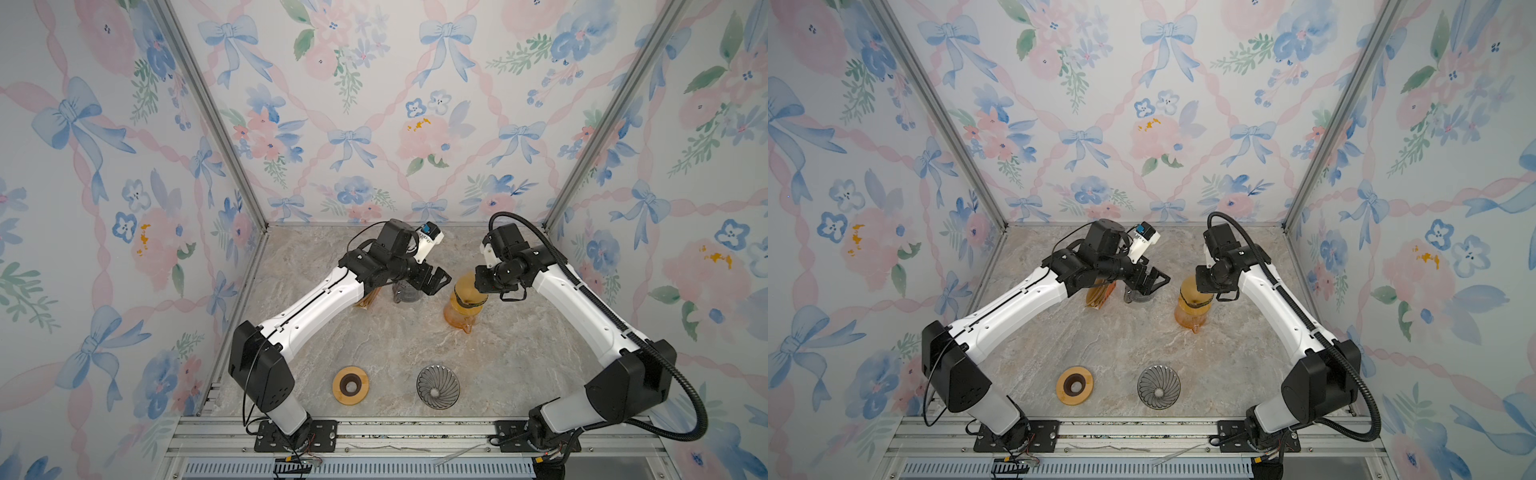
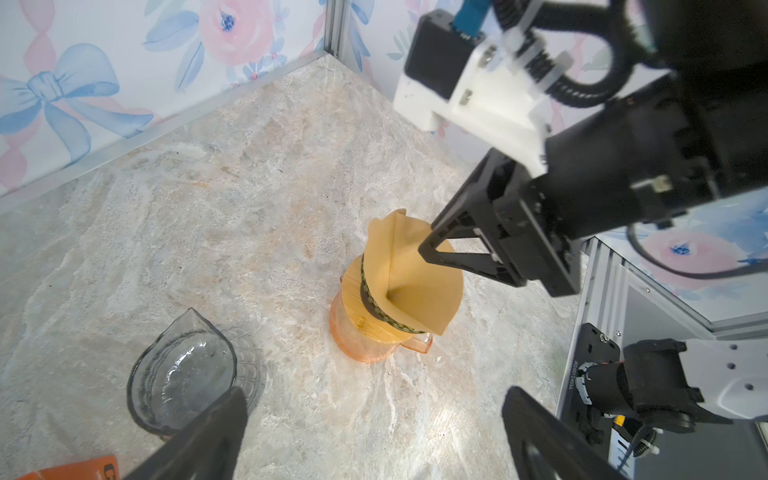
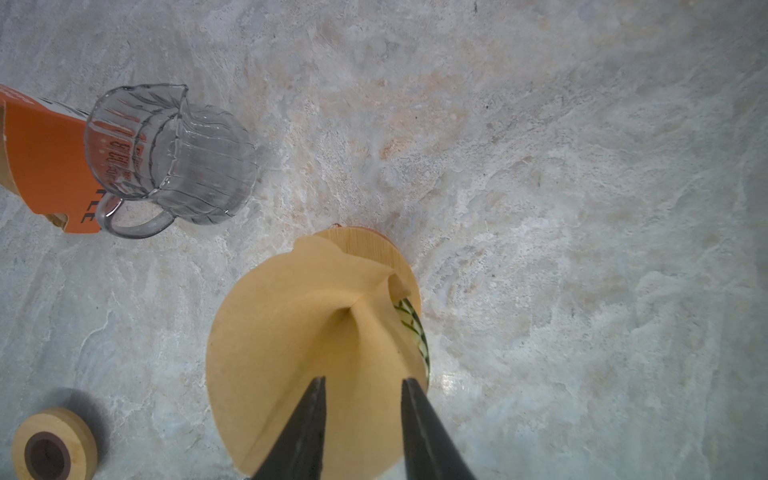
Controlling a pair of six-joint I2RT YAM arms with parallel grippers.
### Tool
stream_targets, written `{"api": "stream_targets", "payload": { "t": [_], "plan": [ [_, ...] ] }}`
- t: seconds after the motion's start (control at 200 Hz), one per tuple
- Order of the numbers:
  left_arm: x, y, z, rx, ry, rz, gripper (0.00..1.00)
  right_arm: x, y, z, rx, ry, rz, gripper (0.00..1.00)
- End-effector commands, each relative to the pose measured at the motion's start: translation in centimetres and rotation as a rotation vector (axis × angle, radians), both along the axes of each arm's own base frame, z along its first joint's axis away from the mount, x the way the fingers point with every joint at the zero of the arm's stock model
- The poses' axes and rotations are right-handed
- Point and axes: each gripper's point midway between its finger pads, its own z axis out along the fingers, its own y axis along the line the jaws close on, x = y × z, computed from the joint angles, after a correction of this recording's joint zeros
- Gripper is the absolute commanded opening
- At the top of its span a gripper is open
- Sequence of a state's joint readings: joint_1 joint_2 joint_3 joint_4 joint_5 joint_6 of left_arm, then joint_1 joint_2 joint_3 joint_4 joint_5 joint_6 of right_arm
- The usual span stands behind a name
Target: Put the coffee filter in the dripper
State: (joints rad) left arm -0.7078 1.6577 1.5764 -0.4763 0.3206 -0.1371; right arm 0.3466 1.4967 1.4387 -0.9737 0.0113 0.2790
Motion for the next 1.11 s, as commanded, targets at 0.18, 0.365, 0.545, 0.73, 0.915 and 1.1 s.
{"api": "stream_targets", "payload": {
  "t": [0.18, 0.365, 0.545, 0.73, 0.915, 1.1],
  "plan": [
    [3.1, -2.6, -1.1, 0.046, 0.021, 0.106, 0.98, -1.2, -2.6, 0.8, 0.050, -0.041, -0.048, 0.63],
    [4.6, -4.5, -3.9, 0.109, 0.055, 0.110, 0.98, -1.0, -3.3, -0.3, 0.107, -0.034, -0.067, 0.91],
    [4.9, -6.1, -6.4, 0.143, 0.100, 0.073, 0.98, -0.7, -3.9, -1.6, 0.112, -0.015, -0.090, 0.96],
    [5.0, -6.8, -8.5, 0.174, 0.138, 0.047, 0.98, -0.3, -4.2, -2.7, 0.111, 0.000, -0.110, 0.96],
    [4.9, -7.2, -10.5, 0.205, 0.183, 0.029, 0.98, 0.0, -4.3, -3.6, 0.103, 0.015, -0.124, 0.96],
    [5.2, -7.3, -11.5, 0.228, 0.205, 0.032, 0.98, 0.2, -4.5, -4.6, 0.090, 0.034, -0.137, 0.96]
  ]
}}
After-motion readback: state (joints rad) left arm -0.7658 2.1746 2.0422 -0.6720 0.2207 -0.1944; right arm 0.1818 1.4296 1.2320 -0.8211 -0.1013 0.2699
